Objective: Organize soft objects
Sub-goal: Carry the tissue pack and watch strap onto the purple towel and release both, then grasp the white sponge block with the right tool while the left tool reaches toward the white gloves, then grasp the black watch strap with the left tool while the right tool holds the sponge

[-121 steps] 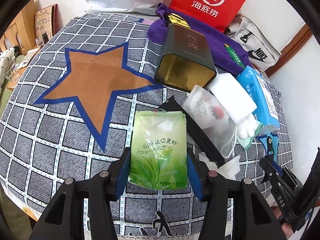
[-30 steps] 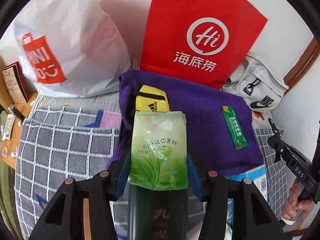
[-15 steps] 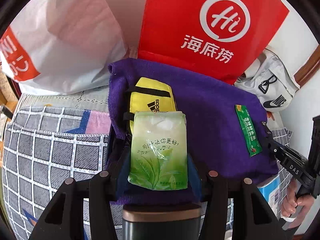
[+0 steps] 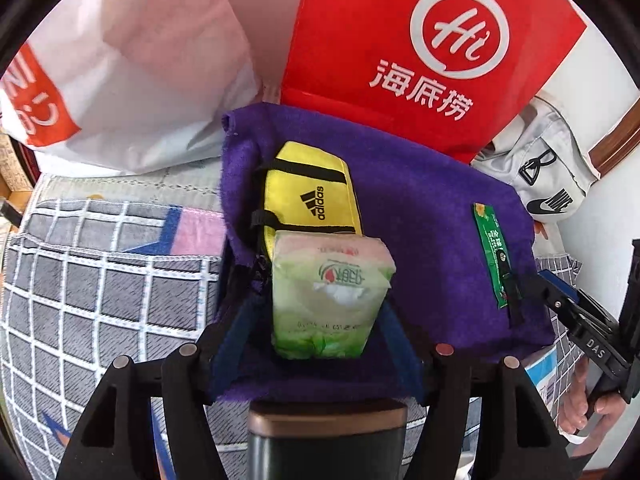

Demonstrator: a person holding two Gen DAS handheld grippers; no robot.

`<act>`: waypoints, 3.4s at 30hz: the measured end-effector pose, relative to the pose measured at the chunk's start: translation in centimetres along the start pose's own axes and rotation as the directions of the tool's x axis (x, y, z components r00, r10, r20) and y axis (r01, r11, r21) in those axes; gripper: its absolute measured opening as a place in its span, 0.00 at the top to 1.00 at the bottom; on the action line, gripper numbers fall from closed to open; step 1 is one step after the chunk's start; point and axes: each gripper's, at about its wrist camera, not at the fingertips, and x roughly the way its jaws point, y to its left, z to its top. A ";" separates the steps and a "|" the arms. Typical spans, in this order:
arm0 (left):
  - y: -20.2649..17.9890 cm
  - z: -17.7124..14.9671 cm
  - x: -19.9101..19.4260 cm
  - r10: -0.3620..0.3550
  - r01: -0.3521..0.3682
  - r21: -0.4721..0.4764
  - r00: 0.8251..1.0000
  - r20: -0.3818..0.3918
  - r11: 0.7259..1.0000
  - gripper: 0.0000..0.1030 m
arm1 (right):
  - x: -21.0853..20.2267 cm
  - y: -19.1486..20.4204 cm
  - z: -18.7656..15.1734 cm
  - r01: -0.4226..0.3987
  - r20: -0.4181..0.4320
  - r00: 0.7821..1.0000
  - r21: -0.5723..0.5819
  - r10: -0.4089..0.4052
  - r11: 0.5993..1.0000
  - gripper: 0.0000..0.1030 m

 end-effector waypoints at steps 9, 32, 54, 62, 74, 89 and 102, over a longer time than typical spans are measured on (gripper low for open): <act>0.3 -2.3 -4.3 0.054 -0.053 -0.012 0.998 0.035 0.999 0.31 | -5.2 3.2 -2.8 -0.020 0.041 0.999 -0.038 0.022 0.999 0.52; 4.6 -14.8 -11.7 0.070 -0.069 -0.030 0.996 0.054 0.997 0.31 | -5.4 15.9 -15.6 -0.090 -0.076 0.995 -0.303 0.070 0.949 0.47; 0.3 -24.7 -8.2 0.027 -0.029 -0.035 0.998 -0.059 0.999 0.32 | -14.7 8.9 -22.4 -0.137 0.078 0.986 -0.134 0.148 0.982 0.52; -1.1 -24.8 -7.7 0.027 -0.027 -0.101 1.000 0.001 0.995 0.47 | -15.6 6.5 -25.5 -0.134 0.079 0.986 -0.174 0.149 0.976 0.52; -3.3 -23.3 -4.9 0.188 -0.184 -0.114 0.982 0.027 0.976 0.49 | -14.6 2.5 -27.7 -0.186 0.061 0.979 -0.106 0.193 0.977 0.52; -0.8 -22.8 -8.0 0.132 -0.125 -0.136 0.990 0.044 0.983 0.78 | -14.8 1.6 -28.1 -0.205 0.064 0.976 -0.078 0.210 0.976 0.52; 1.9 -22.9 -6.1 0.287 -0.279 -0.158 0.957 0.030 0.947 0.76 | -13.9 2.4 -28.2 -0.157 0.029 0.987 -0.086 0.160 0.984 0.52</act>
